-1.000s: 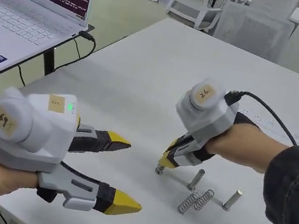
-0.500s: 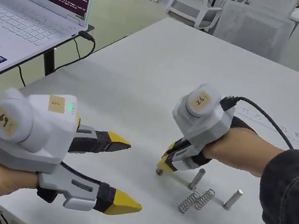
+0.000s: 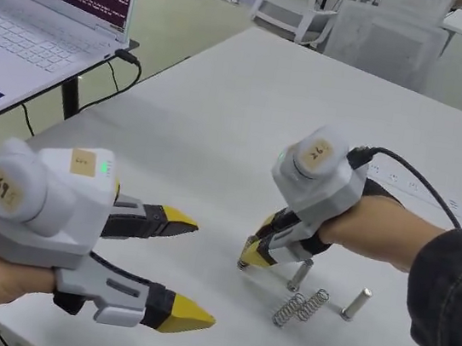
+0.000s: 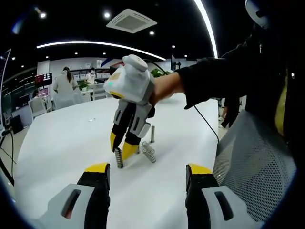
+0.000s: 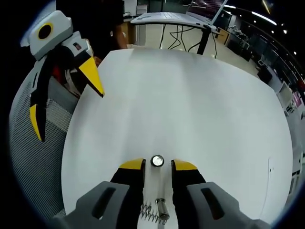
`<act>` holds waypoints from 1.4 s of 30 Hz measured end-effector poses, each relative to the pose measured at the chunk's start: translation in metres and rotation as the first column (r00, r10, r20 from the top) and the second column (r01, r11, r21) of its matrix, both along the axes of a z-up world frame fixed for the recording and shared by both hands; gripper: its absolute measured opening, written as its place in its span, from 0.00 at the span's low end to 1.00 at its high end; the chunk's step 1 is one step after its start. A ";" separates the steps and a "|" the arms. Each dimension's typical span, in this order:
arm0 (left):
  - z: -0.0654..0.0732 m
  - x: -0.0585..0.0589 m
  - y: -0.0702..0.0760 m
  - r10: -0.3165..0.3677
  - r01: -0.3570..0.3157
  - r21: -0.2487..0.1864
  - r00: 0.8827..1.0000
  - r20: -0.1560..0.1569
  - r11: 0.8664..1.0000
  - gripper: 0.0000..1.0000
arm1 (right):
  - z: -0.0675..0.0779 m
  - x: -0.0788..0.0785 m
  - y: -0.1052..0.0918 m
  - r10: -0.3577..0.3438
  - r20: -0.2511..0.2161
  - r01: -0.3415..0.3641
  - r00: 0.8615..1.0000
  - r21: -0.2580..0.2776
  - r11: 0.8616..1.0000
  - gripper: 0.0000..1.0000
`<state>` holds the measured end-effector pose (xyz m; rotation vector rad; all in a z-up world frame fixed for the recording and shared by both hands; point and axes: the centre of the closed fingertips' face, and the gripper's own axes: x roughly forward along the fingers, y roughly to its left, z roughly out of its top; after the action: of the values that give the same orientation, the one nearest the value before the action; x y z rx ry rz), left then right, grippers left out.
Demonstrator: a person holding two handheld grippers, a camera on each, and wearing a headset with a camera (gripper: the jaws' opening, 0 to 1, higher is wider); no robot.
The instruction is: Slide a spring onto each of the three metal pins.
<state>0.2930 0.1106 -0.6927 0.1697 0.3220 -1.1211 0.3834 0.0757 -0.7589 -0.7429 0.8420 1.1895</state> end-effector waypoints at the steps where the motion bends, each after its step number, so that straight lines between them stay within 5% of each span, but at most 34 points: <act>1: 0.000 0.000 0.000 -0.001 0.001 0.001 1.000 -0.001 1.000 0.60 | 0.001 0.000 -0.001 -0.002 0.001 0.002 1.000 0.002 1.000 0.20; 13: -0.001 -0.003 -0.002 -0.015 0.015 0.018 1.000 -0.010 1.000 0.59 | 0.026 -0.005 -0.010 -0.022 0.061 0.019 0.998 0.040 0.999 0.21; 23: -0.003 -0.005 -0.005 -0.032 0.033 0.027 0.999 -0.019 0.999 0.58 | 0.049 -0.029 -0.018 -0.023 0.103 0.013 0.994 0.098 0.995 0.21; 42: 0.002 -0.010 -0.013 -0.067 0.068 0.049 0.998 -0.019 0.996 0.57 | 0.057 -0.083 -0.040 -0.033 0.117 0.019 0.993 0.122 0.992 0.21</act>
<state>0.2827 0.0975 -0.6912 0.2162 0.3621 -1.1829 0.3006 0.0361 -0.7024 -0.6950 0.6731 1.1504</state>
